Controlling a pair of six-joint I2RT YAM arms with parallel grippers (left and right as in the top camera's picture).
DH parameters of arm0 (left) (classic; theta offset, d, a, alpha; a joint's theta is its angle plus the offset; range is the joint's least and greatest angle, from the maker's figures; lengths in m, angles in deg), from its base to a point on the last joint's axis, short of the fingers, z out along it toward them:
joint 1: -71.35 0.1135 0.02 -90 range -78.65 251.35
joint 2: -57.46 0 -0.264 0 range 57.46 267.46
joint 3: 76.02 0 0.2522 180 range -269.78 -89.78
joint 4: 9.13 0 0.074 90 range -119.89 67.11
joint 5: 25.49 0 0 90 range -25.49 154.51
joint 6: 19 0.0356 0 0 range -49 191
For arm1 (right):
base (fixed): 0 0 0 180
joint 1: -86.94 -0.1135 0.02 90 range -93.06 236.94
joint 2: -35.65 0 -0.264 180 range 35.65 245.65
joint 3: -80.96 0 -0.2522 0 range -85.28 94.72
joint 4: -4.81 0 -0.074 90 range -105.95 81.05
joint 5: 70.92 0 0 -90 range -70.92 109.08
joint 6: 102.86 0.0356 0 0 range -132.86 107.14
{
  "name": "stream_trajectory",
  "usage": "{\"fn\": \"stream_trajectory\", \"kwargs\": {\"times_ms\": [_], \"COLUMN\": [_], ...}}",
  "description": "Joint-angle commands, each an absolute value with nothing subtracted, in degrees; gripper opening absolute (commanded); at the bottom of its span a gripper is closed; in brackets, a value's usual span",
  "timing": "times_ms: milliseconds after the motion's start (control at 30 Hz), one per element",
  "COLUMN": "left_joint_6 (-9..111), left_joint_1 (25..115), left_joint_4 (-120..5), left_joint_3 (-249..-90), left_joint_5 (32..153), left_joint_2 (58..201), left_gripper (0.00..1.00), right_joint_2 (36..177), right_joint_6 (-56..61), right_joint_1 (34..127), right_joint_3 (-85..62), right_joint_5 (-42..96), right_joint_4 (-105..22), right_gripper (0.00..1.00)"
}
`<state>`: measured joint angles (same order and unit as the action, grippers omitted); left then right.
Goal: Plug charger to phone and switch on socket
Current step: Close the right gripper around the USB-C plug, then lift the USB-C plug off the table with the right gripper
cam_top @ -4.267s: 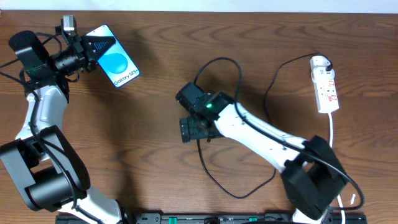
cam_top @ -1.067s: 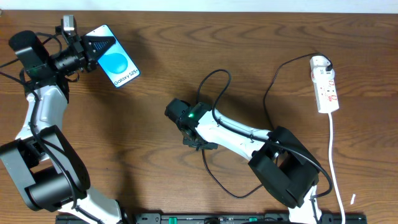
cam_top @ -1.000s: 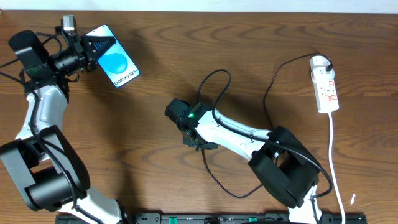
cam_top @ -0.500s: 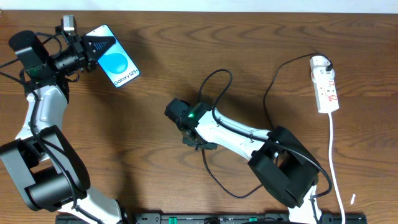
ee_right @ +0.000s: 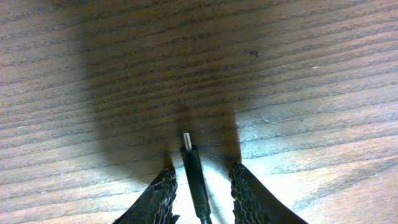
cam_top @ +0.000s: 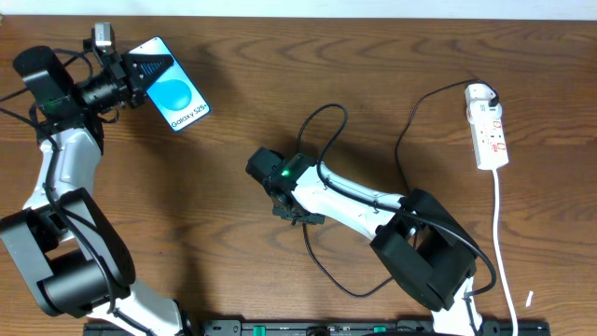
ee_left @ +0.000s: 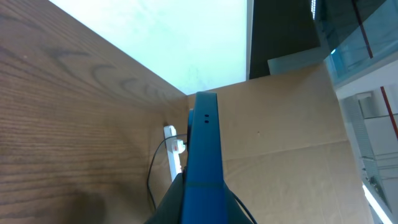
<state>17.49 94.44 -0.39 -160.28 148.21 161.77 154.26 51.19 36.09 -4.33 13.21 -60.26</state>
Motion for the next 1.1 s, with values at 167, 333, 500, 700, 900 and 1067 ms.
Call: {"fn": "stream_trajectory", "kwargs": {"times_ms": [167, 333, 500, 700, 900, 1067], "left_joint_6": [18.4, 18.4, 18.4, 18.4, 18.4, 18.4], "left_joint_1": [94.4, 94.4, 94.4, 94.4, 94.4, 94.4], "left_joint_4": [-0.1, -0.1, -0.1, -0.1, -0.1, -0.1], "left_joint_3": [-160.5, -160.5, -160.5, -160.5, -160.5, -160.5], "left_joint_5": [149.6, 149.6, 149.6, 149.6, 149.6, 149.6], "left_joint_2": [160.1, 160.1, 160.1, 160.1, 160.1, 160.1], "left_gripper": [0.08, 0.07, 0.07, 0.07, 0.07, 0.07], "right_joint_2": [156.8, 156.8, 156.8, 156.8, 156.7, 156.6], "right_joint_6": [51.8, 51.8, 51.8, 51.8, 48.8, 40.8], "right_joint_1": [35.9, 36.2, 36.3, 36.5, 38.9, 42.5], "right_joint_3": [-4.5, -4.5, -4.5, -4.5, -4.5, -4.3], "right_joint_5": [12.6, 12.6, 12.6, 12.6, 15.1, 22.3], "right_joint_4": [-60.4, -60.4, -60.4, -60.4, -60.8, -60.8], "right_gripper": [0.27, 0.13, 0.01, 0.01, 0.01, 0.01]}}
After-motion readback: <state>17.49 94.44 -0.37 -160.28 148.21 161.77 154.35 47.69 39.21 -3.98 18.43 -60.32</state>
